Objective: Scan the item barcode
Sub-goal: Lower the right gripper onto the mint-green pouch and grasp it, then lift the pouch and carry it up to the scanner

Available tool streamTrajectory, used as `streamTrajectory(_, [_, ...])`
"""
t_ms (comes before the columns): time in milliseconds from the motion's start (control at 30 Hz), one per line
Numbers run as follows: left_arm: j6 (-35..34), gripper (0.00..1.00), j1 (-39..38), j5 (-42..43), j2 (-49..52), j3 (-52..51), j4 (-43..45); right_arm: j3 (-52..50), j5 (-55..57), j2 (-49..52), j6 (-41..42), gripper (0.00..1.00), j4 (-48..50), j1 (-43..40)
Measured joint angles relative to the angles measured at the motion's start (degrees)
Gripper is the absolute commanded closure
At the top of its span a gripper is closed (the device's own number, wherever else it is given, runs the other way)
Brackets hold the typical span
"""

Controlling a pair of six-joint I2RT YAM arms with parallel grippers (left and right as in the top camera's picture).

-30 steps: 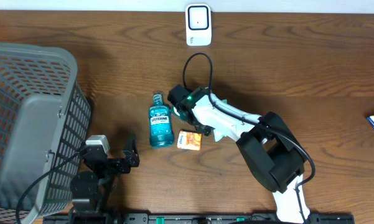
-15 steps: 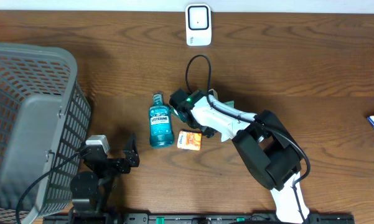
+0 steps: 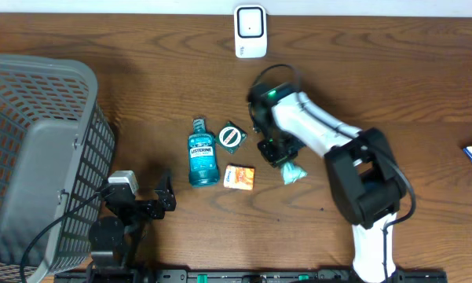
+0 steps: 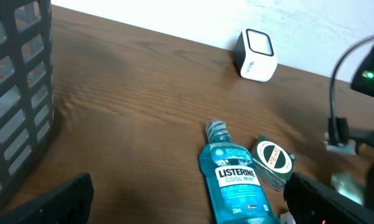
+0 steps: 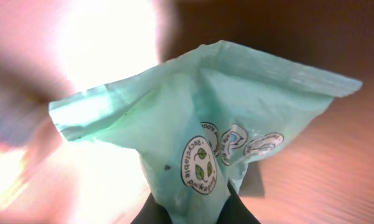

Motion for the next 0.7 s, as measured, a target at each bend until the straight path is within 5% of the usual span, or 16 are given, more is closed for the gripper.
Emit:
streamTrajectory(300, [0.0, 0.02, 0.0, 0.0, 0.0, 0.0, 0.0, -2.3, -42.3, 4.3, -41.6, 0.99, -20.1, -10.8])
streamTrajectory(433, [0.0, 0.02, 0.0, 0.0, 0.0, 0.0, 0.0, -2.3, -50.6, 4.3, -58.5, 0.99, -26.5, -14.1])
streamTrajectory(700, [0.0, 0.02, 0.0, 0.0, 0.0, 0.0, 0.0, -2.4, -54.8, 4.3, -74.8, 0.99, -26.7, -14.0])
